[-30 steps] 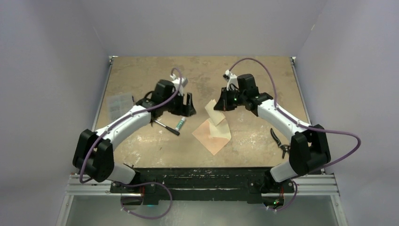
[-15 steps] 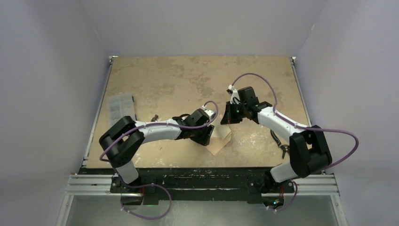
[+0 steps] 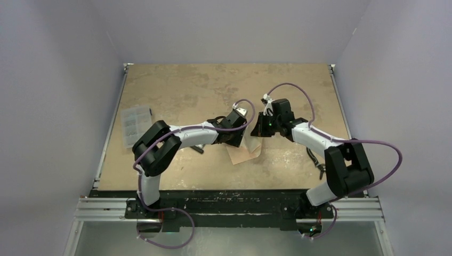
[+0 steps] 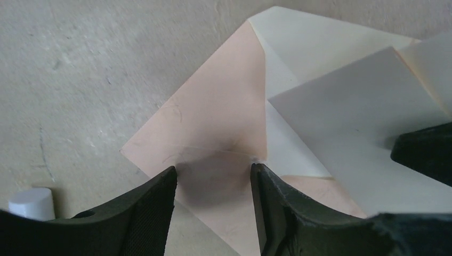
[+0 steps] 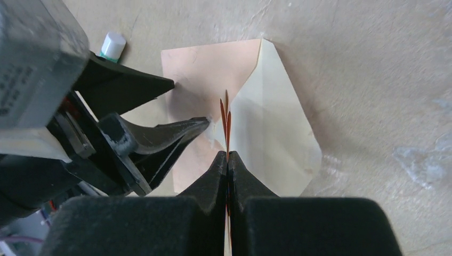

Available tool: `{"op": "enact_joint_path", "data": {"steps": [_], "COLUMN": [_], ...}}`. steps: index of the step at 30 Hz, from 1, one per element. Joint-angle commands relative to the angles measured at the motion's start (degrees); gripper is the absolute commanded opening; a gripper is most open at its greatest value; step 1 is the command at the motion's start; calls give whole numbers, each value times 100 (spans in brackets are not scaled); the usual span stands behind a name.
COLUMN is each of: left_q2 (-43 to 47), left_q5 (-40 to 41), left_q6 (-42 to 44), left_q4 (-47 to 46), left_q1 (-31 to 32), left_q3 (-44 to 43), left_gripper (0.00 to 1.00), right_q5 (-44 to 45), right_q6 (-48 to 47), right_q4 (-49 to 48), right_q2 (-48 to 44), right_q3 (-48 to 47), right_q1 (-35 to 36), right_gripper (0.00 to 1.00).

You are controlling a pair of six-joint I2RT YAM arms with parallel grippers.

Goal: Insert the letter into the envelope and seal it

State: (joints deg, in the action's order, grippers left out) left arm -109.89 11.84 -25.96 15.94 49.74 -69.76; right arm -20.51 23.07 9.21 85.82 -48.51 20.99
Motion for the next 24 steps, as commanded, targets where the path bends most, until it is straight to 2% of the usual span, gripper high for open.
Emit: {"op": "enact_joint_path", "data": {"steps": [1,8,14,17,24], "left_q2": [-406,-688,-811,-753,-511], "left_q5": [214,-172,-639,-866,-592], "left_q6": [63,105,253,230,-224], "left_q4": [344,78,58,206,1008], "left_q1": [-378,-913,-1171,-1201,-1233], "left_q3": [-236,-568,-979,-1235,-1909], "left_gripper": [53,52,53,57,79], "right_q5": [458,489,146,-111,-638], "right_q6": [112,153,93,206,611], "right_q4": [-662,-1333,-1934,-2167,-2066], "right_q2": [205,671,873,718,166], "right_q3": [18,14,49,32,-328], "right_q1": [-115,-603,-634,-632,-649], "right_gripper": [0,0,0,0,0]}}
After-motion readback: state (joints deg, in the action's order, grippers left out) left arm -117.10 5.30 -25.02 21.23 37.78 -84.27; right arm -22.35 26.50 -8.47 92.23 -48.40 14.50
